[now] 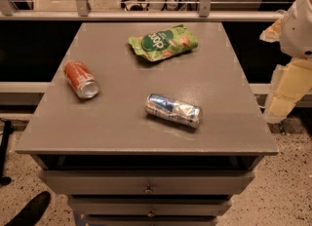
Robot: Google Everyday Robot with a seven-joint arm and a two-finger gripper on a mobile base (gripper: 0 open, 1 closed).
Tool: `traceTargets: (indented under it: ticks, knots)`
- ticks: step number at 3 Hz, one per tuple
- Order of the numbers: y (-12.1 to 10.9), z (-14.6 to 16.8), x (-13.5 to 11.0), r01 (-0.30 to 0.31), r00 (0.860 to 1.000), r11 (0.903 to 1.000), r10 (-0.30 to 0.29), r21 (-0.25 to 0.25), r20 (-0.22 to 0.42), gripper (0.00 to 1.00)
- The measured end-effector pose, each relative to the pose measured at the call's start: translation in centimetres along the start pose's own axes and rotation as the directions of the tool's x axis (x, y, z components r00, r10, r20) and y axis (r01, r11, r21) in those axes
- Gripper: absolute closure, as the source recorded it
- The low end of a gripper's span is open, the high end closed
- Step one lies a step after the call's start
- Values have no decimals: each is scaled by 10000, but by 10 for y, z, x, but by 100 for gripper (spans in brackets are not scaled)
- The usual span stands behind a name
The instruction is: Place redbull can upright
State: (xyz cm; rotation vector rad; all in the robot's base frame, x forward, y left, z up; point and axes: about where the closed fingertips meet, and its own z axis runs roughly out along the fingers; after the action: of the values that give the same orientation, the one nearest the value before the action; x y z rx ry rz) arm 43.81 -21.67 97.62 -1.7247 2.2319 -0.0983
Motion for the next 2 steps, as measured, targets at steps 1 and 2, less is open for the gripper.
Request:
traceTargets:
  ticks: [1,2]
  knots:
    - [0,0,0,0,10000,10000,0,2,1,0]
    - [-8,31,-30,-318,9995,9993,317,-175,-83,0]
